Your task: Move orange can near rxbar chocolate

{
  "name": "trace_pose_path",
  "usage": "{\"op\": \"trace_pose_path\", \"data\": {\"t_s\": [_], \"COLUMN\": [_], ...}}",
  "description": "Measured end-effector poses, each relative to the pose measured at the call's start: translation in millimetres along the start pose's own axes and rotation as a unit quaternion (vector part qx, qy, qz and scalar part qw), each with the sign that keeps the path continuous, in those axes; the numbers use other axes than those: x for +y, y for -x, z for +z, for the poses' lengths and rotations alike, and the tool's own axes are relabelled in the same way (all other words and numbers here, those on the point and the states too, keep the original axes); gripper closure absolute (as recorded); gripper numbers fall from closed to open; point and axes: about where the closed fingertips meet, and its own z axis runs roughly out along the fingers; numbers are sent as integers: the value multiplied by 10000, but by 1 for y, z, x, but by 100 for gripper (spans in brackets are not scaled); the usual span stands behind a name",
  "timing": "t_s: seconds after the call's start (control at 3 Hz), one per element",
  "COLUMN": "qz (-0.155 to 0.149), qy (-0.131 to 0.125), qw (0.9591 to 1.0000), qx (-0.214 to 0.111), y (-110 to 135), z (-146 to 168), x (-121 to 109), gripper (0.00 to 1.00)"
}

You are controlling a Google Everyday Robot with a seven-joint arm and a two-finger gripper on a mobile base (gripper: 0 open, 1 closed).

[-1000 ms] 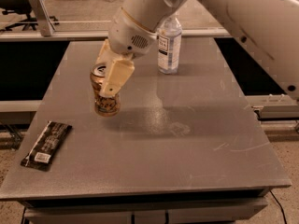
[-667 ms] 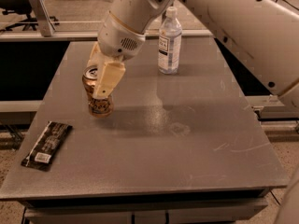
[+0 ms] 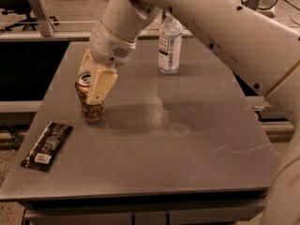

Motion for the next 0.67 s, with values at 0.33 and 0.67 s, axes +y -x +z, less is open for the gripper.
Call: {"op": "trace_pose_path", "data": {"t_s": [0.33,0.67], "qz": [-109,-219], "qy": [95,134], "qw": [9999,9997], "qx": [10,40], "y": [4,9], "z": [13,18], "x": [3,5], "gripper": [12,0]}}
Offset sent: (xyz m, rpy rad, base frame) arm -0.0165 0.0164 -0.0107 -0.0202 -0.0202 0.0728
